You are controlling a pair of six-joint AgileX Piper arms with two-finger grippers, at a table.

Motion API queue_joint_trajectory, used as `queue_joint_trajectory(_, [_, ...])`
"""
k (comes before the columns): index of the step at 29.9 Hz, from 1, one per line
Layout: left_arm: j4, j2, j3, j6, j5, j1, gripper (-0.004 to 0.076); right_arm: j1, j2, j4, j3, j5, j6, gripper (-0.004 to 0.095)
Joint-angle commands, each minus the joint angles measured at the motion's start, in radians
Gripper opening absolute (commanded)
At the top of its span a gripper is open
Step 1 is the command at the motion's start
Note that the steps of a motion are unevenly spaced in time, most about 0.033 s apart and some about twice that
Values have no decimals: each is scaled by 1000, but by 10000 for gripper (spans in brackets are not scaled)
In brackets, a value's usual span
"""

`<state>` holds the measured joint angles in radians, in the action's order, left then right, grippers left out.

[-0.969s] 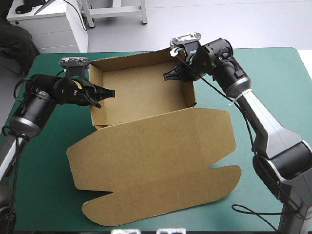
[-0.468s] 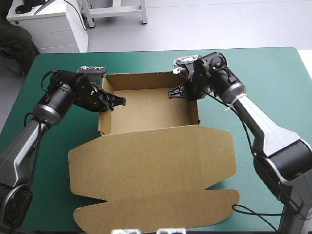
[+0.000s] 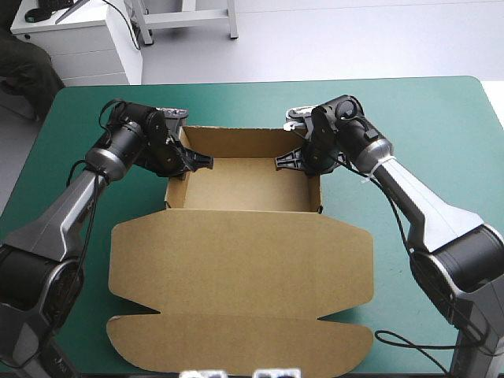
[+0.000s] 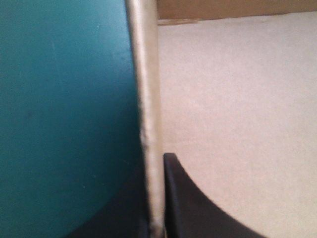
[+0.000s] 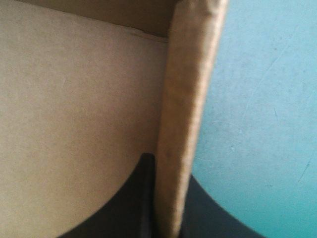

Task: Fold the box

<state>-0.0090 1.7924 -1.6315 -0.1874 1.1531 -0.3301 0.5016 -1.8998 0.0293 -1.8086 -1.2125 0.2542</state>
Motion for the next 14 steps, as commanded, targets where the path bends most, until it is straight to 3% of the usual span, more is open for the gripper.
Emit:
queue_joint_trajectory(1, [-38, -15, -42, 20, -88, -16, -8, 15, 60, -29, -24, 1, -34, -4])
queue_joint_trajectory(14, [-11, 56, -42, 27, -92, -16, -8, 15, -39, -2, -22, 61, -9, -4])
